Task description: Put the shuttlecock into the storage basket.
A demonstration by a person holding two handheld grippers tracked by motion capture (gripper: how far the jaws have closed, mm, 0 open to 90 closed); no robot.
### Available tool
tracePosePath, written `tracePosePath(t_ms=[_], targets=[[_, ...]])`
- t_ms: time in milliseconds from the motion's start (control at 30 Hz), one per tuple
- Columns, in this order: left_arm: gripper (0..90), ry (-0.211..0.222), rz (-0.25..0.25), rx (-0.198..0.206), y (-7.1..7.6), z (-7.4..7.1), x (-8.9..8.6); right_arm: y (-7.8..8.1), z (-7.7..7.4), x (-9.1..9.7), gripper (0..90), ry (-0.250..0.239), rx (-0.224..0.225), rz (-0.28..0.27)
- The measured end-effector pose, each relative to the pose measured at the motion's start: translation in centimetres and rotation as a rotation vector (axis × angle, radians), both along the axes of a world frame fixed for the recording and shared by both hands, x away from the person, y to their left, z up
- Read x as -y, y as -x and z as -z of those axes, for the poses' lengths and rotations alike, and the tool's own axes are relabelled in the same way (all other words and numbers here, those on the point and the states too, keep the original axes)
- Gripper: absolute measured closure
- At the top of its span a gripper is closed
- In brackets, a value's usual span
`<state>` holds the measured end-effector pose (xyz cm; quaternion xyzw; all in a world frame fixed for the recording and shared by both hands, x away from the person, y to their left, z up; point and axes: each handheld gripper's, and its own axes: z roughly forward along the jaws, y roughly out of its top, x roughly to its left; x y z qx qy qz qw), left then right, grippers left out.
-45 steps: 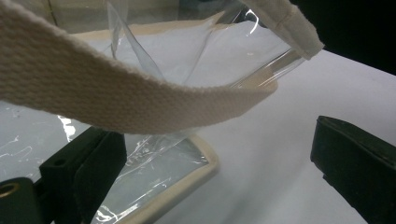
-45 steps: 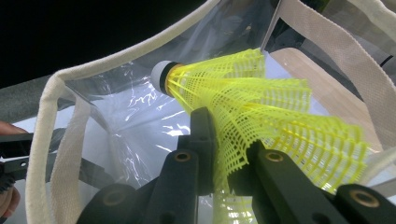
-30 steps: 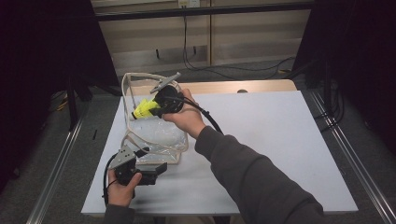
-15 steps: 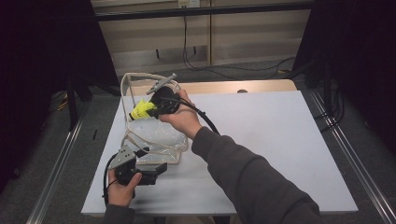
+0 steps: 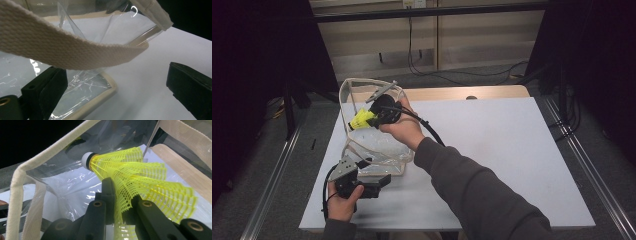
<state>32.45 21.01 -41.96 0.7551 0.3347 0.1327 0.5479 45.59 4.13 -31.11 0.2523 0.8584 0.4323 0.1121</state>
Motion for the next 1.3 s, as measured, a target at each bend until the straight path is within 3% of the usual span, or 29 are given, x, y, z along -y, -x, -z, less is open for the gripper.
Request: tracePosePath(t_ms=[400,800,1300], targets=[[3.6,0.002,0.001,0.001,0.0,0.0,0.0,0.0,0.4,-0.5,82.3,0.020,-0.005,0.010],[3.6,0.005,-0.002,0.003,0.0,0.0,0.0,0.3,0.2,-0.8,82.2,0.005,-0.018,0.013],[3.6,0.003,-0.002,0.002,0.0,0.0,0.0,-0.1,1.1,-1.3,82.2,0.017,-0.028,0.030]])
